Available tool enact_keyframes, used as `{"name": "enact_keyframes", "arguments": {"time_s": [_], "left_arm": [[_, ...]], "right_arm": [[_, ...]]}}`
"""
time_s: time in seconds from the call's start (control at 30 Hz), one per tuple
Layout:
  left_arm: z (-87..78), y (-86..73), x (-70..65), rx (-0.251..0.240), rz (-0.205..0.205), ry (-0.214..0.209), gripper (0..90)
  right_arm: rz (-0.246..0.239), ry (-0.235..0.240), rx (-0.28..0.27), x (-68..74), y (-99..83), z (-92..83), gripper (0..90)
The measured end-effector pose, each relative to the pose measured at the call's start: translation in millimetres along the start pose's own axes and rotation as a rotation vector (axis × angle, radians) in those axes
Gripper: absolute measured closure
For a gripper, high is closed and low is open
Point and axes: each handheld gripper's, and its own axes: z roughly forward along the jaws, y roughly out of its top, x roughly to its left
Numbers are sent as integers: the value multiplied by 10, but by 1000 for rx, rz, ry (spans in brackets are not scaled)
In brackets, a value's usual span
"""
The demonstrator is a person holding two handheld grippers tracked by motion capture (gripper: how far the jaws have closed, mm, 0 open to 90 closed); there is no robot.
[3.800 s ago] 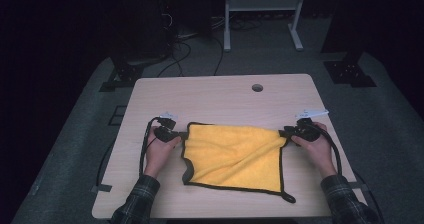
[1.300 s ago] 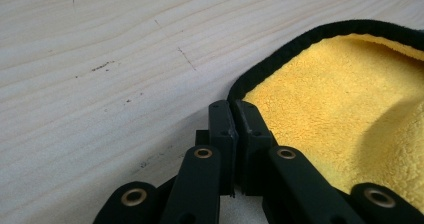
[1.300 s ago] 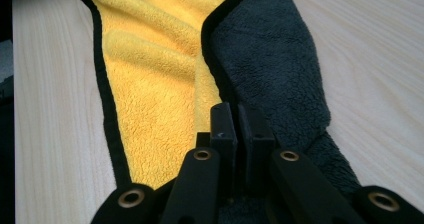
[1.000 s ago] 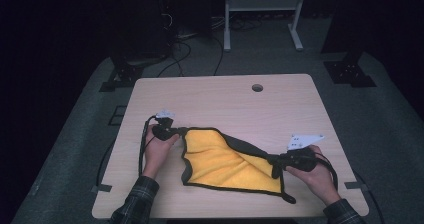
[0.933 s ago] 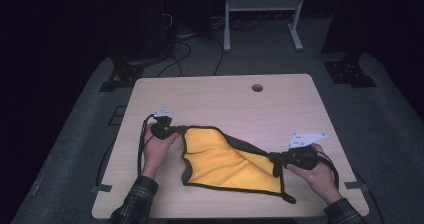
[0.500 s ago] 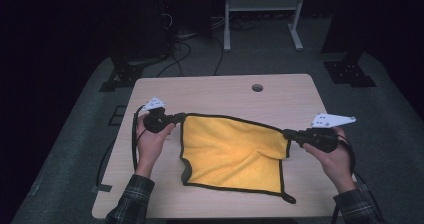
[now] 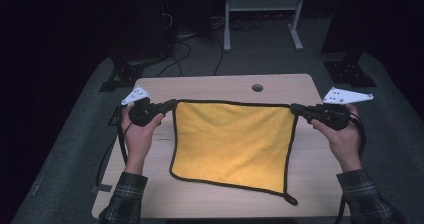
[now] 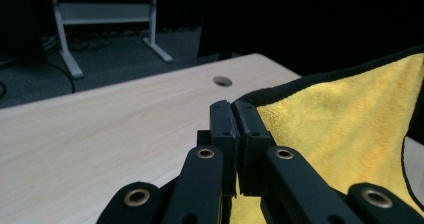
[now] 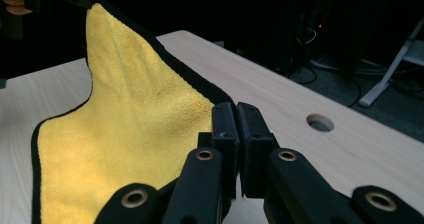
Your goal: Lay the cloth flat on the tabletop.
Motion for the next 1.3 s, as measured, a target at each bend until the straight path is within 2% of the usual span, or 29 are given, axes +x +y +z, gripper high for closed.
{"name": "enact_keyframes", "arguments": {"time_s": [0.3, 0.53, 0.73, 0.83, 1.0, 1.2, 1.3], "left_arm": [[-177, 191, -102, -76, 27, -7, 878], [-323, 299, -249, -110, 74, -21, 877], [-549, 314, -406, -144, 107, -27, 878], [-719, 328, -512, -170, 128, -34, 878], [-991, 314, -684, -194, 150, -50, 878], [-1326, 338, -884, -193, 183, -70, 877], [-1296, 298, -867, -153, 178, -54, 877]], "right_arm": [[-38, -25, -75, 22, 259, -121, 869], [-57, -32, -125, 48, 382, -270, 869], [-75, -23, -180, 231, 397, -520, 869], [-97, -13, -204, 357, 424, -651, 868], [-135, -4, -210, 565, 473, -840, 868], [-170, 15, -234, 826, 541, -1117, 868], [-165, 12, -212, 849, 544, -1115, 868]]}}
